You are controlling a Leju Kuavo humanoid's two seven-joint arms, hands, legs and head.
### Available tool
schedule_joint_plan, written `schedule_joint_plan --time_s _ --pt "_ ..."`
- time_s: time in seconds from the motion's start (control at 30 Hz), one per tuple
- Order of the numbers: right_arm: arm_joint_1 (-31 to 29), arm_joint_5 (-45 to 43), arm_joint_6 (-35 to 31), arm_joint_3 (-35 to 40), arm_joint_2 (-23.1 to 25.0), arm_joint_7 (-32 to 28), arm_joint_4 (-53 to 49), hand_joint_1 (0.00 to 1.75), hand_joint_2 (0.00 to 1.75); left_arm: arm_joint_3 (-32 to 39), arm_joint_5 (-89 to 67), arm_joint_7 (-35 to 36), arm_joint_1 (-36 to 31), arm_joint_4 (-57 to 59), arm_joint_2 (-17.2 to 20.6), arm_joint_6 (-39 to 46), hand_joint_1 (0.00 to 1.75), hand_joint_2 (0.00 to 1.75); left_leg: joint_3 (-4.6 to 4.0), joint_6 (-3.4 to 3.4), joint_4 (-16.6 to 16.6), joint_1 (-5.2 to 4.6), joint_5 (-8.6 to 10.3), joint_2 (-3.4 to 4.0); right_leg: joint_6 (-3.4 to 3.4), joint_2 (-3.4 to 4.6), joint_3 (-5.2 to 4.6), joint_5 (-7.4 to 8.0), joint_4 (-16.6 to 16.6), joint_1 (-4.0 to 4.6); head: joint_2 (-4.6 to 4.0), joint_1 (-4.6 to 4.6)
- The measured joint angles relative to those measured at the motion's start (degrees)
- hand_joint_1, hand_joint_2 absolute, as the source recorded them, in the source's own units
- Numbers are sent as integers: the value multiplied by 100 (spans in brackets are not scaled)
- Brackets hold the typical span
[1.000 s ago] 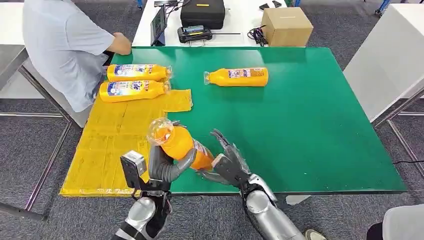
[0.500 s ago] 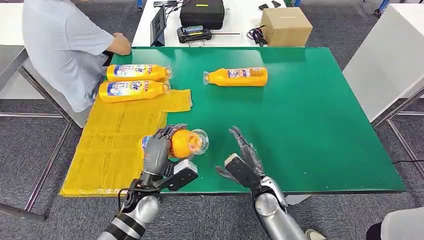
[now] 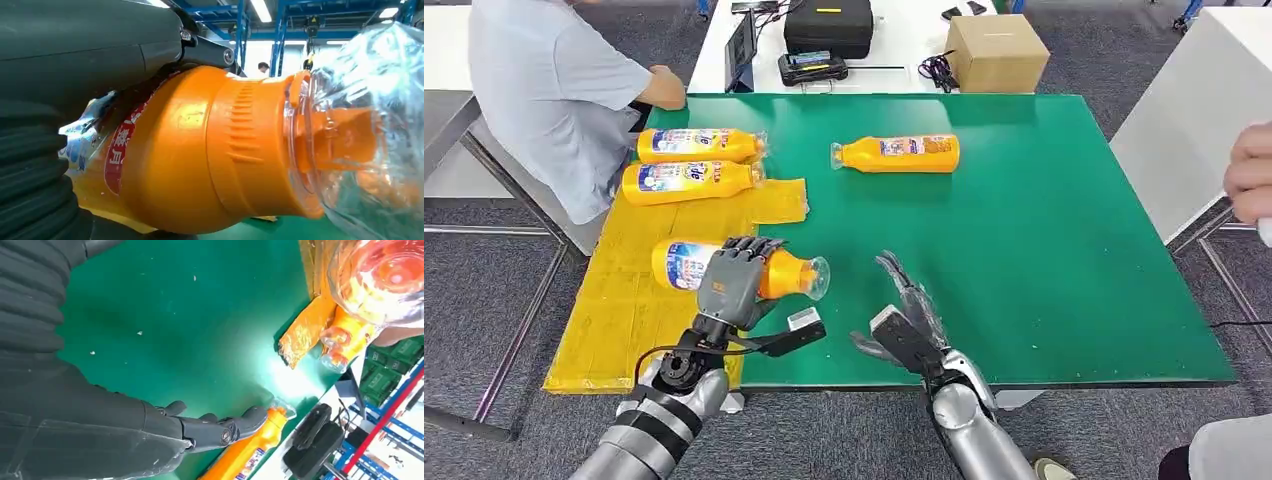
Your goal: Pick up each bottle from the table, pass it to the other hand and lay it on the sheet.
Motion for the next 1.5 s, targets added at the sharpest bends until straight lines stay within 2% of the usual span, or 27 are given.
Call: schedule_joint_plan --time_s 0.13,0.37,0.5,0.6,0.63,0.73,0.8,1.1,1.17,1.2,1.27,1.3,1.37,1.5 --pt "-1 -2 7 -20 0 0 0 0 175 20 -19 8 -36 96 22 -4 175 175 -1 0 0 0 0 -1 0 0 0 0 0 0 0 0" --pt "1 -37 89 -39 0 -7 0 0 175 9 -765 577 -305 608 172 -641 175 175 2 0 0 0 0 1 0 0 0 0 -1 0 0 0" --pt "2 -52 127 -98 0 -20 0 0 175 11 -746 577 -521 1159 288 -825 175 175 2 -2 0 1 2 0 0 0 0 0 2 1 0 -2" --pt "2 -52 151 -129 -2 -22 0 0 175 20 -704 562 -669 1535 334 -1027 166 175 1 -2 0 1 2 1 0 0 0 0 2 0 0 0" --pt "3 -52 153 -133 -2 -22 0 0 175 22 -695 562 -706 1641 352 -1049 171 175 0 -2 0 1 2 0 0 0 0 0 2 0 0 0" --pt "1 -57 160 -162 -2 -24 0 0 175 31 -675 597 -864 1903 389 -1195 168 175 -1 -2 0 0 2 -6 0 -3 2 0 2 0 0 0" --pt "-2 -63 162 -173 0 -42 2 0 175 35 -654 601 -976 2057 398 -1263 159 175 0 -2 0 0 2 -5 0 -3 3 0 2 -1 0 0" --pt "0 -70 166 -229 0 -90 20 0 175 90 -584 599 -1183 2432 402 -1294 159 175 21 -3 0 1 3 -3 -1 -2 20 1 3 1 0 0" --pt "0 -70 166 -245 0 -92 24 0 175 92 -581 599 -1199 2463 402 -1294 138 175 23 -3 0 1 3 -3 -1 -2 22 1 3 1 0 0" --pt "0 -70 166 -256 0 -92 24 0 175 94 -581 597 -1206 2478 402 -1294 75 175 24 -3 -1 1 3 -3 -1 -2 22 1 4 1 0 0" --pt "0 -70 166 -264 0 -92 24 0 175 96 -573 597 -1213 2492 402 -1294 23 175 25 -3 -1 1 3 -2 -1 -1 23 1 4 1 0 0" --pt "1 -70 166 -264 0 -92 24 0 175 103 -555 592 -1214 2498 402 -1292 5 175 26 -3 -1 1 3 -1 -1 -1 23 1 4 1 0 0" --pt "2 -70 168 -267 0 -92 24 0 175 111 -540 564 -1214 2515 402 -1263 0 175 26 -3 -1 1 3 -2 -1 -1 23 1 4 1 0 0" --pt "5 -61 168 -267 0 -107 24 0 175 188 -388 448 -1223 2529 385 -1337 0 175 27 -3 -1 1 3 -1 -1 -1 23 1 4 0 0 0"
